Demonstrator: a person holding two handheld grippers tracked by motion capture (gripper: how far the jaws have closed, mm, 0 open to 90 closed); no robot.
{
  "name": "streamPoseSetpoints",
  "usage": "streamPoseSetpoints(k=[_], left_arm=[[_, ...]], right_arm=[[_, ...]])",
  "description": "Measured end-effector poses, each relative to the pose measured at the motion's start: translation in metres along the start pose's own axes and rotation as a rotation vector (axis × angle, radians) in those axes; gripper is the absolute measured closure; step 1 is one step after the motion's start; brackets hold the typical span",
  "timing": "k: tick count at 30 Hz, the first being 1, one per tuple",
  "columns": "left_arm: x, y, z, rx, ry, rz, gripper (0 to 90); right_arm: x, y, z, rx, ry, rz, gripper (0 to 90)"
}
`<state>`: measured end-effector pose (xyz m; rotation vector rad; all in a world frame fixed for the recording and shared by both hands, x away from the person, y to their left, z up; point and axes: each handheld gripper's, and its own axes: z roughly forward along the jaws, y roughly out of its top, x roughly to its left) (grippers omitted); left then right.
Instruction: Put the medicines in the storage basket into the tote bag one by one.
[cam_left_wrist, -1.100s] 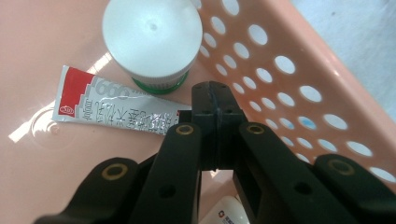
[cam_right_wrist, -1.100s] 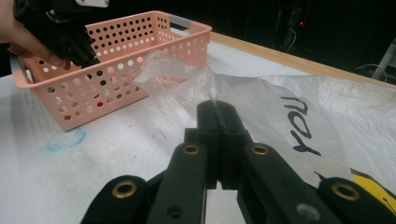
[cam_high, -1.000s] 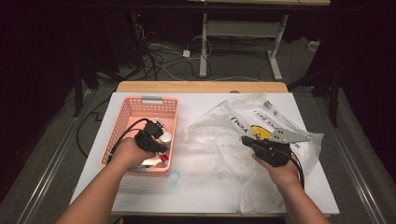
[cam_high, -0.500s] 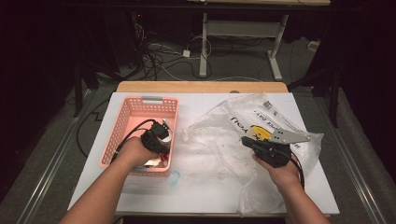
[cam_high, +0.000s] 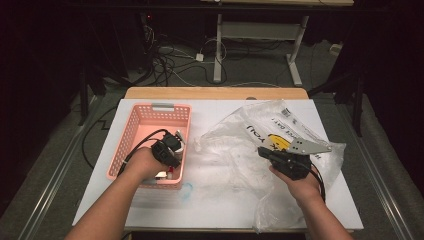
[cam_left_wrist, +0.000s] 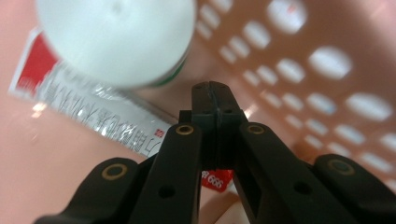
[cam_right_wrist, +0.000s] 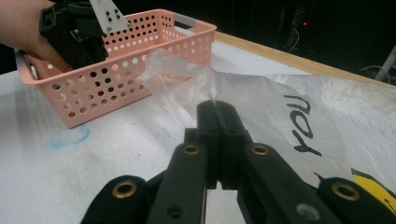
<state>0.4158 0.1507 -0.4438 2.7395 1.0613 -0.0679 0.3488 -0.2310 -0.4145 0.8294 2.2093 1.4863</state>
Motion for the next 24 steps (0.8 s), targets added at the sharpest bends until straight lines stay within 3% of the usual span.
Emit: streamPoseSetpoints(k=[6,13,18,24], left_arm=[[0.010,-0.010,-0.004,0.030,0.040,-0.018,87.8],[0.025,-0.025,-0.010,0.032,0.075,-0.060,87.8],[0.032,-0.034,-0.022,-0.017,0.090,-0.095,87.8],[0.039,-0.049,-0.031,0.049,0.118,-0.114,87.8]], right_arm=[[0.000,-0.001,0.000,0.004,-0.002,-0.002,90.0],[0.001,-0.001,0.001,0.007,-0.003,-0.005,90.0],[0.000,-0.001,0.001,0.007,-0.002,0.000,90.0],[0.001,0.000,0.000,0.004,-0.001,-0.005,90.0]])
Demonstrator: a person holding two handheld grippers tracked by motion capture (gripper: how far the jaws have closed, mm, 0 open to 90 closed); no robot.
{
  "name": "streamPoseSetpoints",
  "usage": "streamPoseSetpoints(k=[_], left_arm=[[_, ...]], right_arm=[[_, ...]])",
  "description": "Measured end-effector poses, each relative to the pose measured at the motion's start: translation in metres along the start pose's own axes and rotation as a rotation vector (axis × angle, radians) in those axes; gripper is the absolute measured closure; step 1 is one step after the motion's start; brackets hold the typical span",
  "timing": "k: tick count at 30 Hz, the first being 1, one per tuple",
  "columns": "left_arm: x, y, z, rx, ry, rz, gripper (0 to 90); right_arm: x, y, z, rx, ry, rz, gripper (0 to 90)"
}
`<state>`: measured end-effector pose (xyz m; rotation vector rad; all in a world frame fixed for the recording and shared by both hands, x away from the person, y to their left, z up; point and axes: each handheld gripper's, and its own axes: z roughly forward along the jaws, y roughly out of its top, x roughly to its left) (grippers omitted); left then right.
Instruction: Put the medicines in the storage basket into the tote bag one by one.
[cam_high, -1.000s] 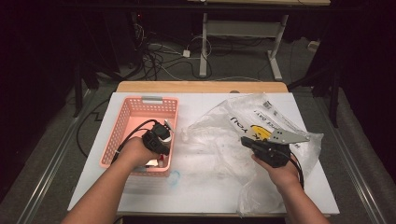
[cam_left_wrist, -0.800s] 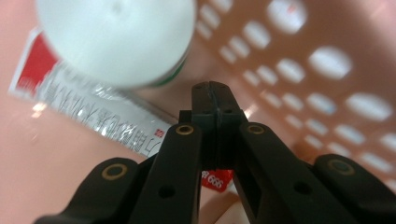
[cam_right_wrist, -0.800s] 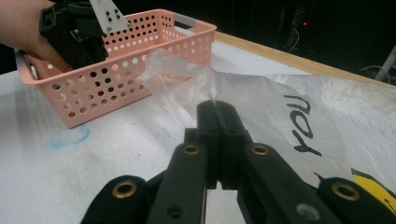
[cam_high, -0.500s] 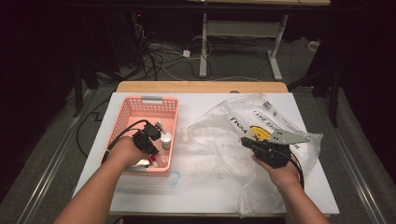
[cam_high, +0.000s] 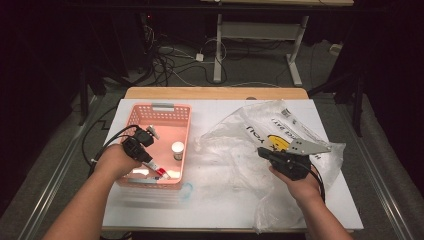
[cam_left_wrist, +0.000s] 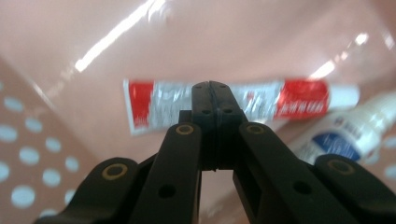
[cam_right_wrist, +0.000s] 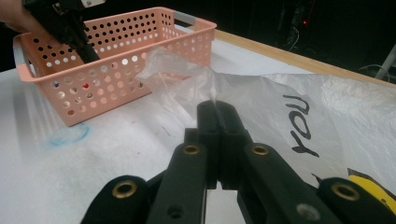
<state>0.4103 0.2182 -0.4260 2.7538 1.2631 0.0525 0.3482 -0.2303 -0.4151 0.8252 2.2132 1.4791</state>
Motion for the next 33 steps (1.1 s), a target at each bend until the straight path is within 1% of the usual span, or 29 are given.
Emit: streamPoseSetpoints(k=[1,2,3,5,6,7,8,9,11,13,14,15,17,20,24,26,29,31,33], left_arm=[[0.001,-0.002,0.000,0.017,0.006,0.001,87.8],[0.001,-0.004,0.001,0.030,0.005,-0.002,87.8],[0.002,-0.006,0.001,0.047,0.001,0.007,87.8],[0.001,-0.008,0.004,0.082,-0.004,0.011,87.8],[0.001,-0.009,0.007,0.101,-0.008,0.014,87.8],[0.000,-0.009,0.009,0.117,-0.019,0.025,87.8],[-0.001,-0.009,0.012,0.128,-0.028,0.031,87.8],[-0.002,-0.008,0.014,0.143,-0.022,0.036,87.8],[-0.003,-0.006,0.020,0.153,-0.005,0.034,87.8],[0.000,-0.003,0.019,0.134,0.014,0.011,87.8],[0.002,-0.002,0.018,0.115,0.020,-0.005,87.8],[0.005,0.000,0.018,0.098,0.019,-0.022,87.8],[0.010,0.004,0.019,0.074,0.041,-0.047,87.8],[0.016,0.011,0.023,0.035,0.040,-0.079,87.8],[0.020,0.023,0.026,-0.041,0.037,-0.102,87.8],[0.020,0.029,0.027,-0.066,0.034,-0.104,87.8],[0.019,0.035,0.029,-0.104,0.013,-0.103,87.8],[0.016,0.037,0.030,-0.122,0.005,-0.095,87.8],[0.014,0.037,0.030,-0.127,0.002,-0.088,87.8]], right_arm=[[0.000,0.000,0.000,0.000,0.000,0.000,90.0],[0.000,0.001,-0.001,-0.003,-0.001,-0.001,90.0],[0.000,0.001,-0.001,-0.003,-0.001,-0.001,90.0],[0.001,0.001,-0.001,-0.005,0.000,0.000,90.0],[0.001,0.001,-0.002,-0.006,0.000,0.002,90.0],[0.001,0.001,-0.002,-0.006,0.000,-0.001,90.0],[0.002,0.002,-0.002,-0.006,0.000,-0.003,90.0],[0.002,0.002,-0.002,-0.006,0.000,-0.003,90.0],[0.002,0.002,-0.002,-0.007,0.000,-0.002,90.0],[0.001,0.002,-0.002,-0.008,-0.001,-0.001,90.0],[0.001,0.001,-0.002,-0.008,-0.001,-0.001,90.0],[0.001,0.001,-0.002,-0.007,-0.001,0.000,90.0],[0.001,0.001,-0.002,-0.006,-0.001,0.003,90.0],[0.001,0.001,0.000,-0.004,0.003,0.003,90.0],[0.000,0.000,0.001,-0.002,0.005,0.004,90.0],[0.000,-0.001,0.001,-0.001,0.004,0.010,90.0],[-0.001,-0.002,0.002,0.001,0.008,0.009,90.0],[0.000,-0.002,0.002,0.005,0.010,0.013,90.0],[0.000,-0.002,0.002,0.005,0.011,0.012,90.0]])
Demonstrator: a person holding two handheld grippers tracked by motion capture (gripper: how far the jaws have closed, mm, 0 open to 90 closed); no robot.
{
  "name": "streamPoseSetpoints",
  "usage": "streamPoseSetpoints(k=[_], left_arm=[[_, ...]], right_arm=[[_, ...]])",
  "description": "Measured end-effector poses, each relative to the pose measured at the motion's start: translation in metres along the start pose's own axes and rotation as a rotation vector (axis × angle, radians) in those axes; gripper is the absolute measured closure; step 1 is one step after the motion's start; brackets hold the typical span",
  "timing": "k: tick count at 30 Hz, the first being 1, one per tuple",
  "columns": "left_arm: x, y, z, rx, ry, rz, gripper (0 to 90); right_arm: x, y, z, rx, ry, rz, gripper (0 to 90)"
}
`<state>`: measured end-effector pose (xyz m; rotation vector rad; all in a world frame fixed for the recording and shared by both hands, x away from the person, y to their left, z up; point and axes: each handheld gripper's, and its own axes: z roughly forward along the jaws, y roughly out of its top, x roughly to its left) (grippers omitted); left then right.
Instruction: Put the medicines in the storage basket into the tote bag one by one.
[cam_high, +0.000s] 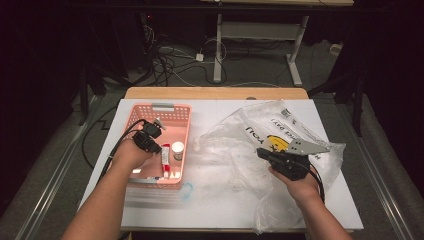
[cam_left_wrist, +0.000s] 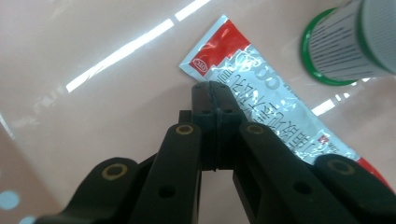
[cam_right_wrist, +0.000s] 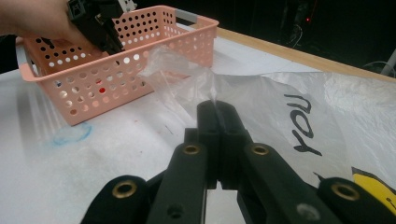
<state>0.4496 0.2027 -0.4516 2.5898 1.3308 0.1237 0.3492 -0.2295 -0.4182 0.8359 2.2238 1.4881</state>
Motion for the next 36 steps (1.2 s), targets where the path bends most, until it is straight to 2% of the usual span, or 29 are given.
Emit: streamPoseSetpoints(k=[2,5,10,18,24,27,30,32,33,36], left_arm=[[-0.001,0.000,-0.001,-0.012,-0.022,0.003,87.8],[-0.003,0.001,0.000,-0.020,-0.018,0.012,87.7],[-0.004,0.005,0.004,-0.050,-0.036,0.010,87.8],[-0.008,0.018,0.008,-0.065,-0.036,0.049,87.8],[-0.009,0.022,0.009,-0.082,-0.032,0.054,87.8],[-0.007,0.019,0.007,-0.076,0.004,0.042,87.7],[-0.005,0.009,0.000,-0.107,-0.017,0.004,87.3],[-0.006,0.003,-0.004,-0.117,-0.015,-0.006,86.9],[-0.007,-0.001,-0.006,-0.118,-0.017,-0.015,83.1],[-0.010,-0.009,-0.015,-0.146,-0.028,-0.042,80.5]], right_arm=[[0.000,0.000,0.000,-0.001,0.000,-0.001,90.0],[0.001,0.000,0.000,0.003,-0.001,-0.001,90.0],[0.002,0.001,0.001,0.005,0.000,-0.011,90.0],[0.003,0.001,0.003,0.008,0.002,-0.014,90.0],[0.003,0.001,0.002,0.007,-0.003,-0.012,90.0],[0.002,0.000,0.001,0.007,-0.005,-0.011,90.0],[0.002,0.000,-0.001,0.006,-0.006,-0.010,90.0],[0.002,0.000,-0.001,0.005,-0.007,-0.010,90.0],[0.001,0.000,-0.001,0.005,-0.007,-0.011,90.0],[0.001,0.000,-0.002,0.003,-0.010,-0.010,90.0]])
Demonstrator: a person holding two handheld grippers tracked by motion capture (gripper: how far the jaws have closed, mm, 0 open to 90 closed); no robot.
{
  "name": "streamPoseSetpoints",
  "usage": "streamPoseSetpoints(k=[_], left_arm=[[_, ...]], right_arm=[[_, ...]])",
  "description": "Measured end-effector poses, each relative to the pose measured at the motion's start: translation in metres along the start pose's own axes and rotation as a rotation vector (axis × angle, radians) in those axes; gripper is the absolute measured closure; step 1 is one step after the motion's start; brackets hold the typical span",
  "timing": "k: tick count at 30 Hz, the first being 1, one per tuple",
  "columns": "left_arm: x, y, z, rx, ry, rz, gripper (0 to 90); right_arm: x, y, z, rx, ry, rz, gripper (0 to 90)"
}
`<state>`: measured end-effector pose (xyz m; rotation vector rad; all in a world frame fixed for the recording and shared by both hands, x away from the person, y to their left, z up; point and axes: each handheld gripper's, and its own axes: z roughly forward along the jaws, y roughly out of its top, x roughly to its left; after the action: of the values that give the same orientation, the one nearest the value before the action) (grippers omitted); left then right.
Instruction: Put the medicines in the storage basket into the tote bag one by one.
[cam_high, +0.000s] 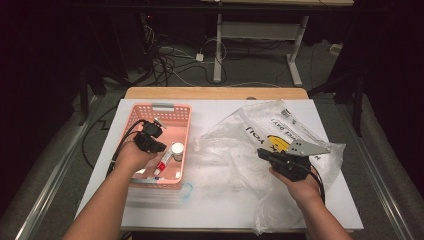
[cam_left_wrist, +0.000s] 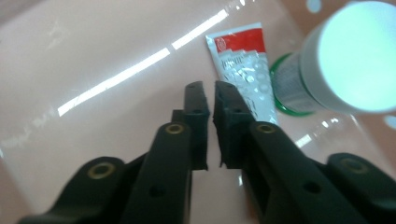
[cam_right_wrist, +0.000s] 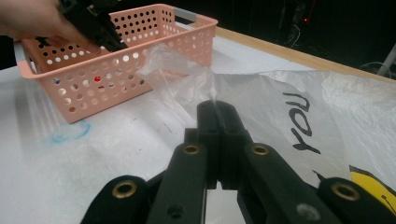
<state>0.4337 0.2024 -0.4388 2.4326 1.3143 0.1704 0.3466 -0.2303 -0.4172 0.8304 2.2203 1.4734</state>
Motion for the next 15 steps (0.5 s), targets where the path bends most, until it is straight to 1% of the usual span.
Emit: streamPoseSetpoints(k=[1,2,3,4,5,6,7,8,10,13,15], left_arm=[[-0.001,-0.002,-0.003,-0.009,-0.004,-0.002,75.4],[-0.002,-0.003,-0.006,-0.013,-0.020,-0.002,70.7],[-0.002,-0.003,-0.008,-0.003,-0.054,-0.011,64.5],[-0.003,-0.003,-0.008,0.010,-0.080,-0.012,59.8],[-0.005,-0.003,-0.009,0.012,-0.079,0.001,55.3],[-0.007,-0.003,-0.010,0.009,-0.081,0.017,55.3],[-0.007,-0.003,-0.009,0.018,-0.092,0.018,52.4],[-0.007,-0.003,-0.007,0.039,-0.099,0.012,51.5],[-0.008,-0.002,0.000,0.087,-0.089,0.019,45.9],[-0.010,-0.001,0.009,0.145,-0.079,0.026,45.9],[-0.012,-0.001,0.014,0.172,-0.056,0.031,45.9]], right_arm=[[0.000,0.000,0.000,0.000,-0.001,0.001,90.0],[0.001,0.000,-0.001,0.000,-0.002,0.004,90.0],[0.001,0.001,-0.001,-0.002,-0.003,0.001,90.0],[0.001,0.001,-0.001,-0.002,-0.003,0.000,90.0],[0.000,0.001,-0.001,-0.004,-0.004,0.001,90.0],[0.000,0.001,-0.001,-0.004,-0.004,0.001,90.0],[0.000,0.001,-0.001,-0.004,-0.005,0.004,90.0],[0.000,0.001,0.000,-0.005,-0.004,0.005,90.0],[0.000,0.001,0.001,-0.003,-0.001,0.007,90.0],[0.000,0.001,0.001,0.000,0.002,0.010,90.0],[-0.001,0.001,0.002,-0.002,0.004,0.010,90.0]])
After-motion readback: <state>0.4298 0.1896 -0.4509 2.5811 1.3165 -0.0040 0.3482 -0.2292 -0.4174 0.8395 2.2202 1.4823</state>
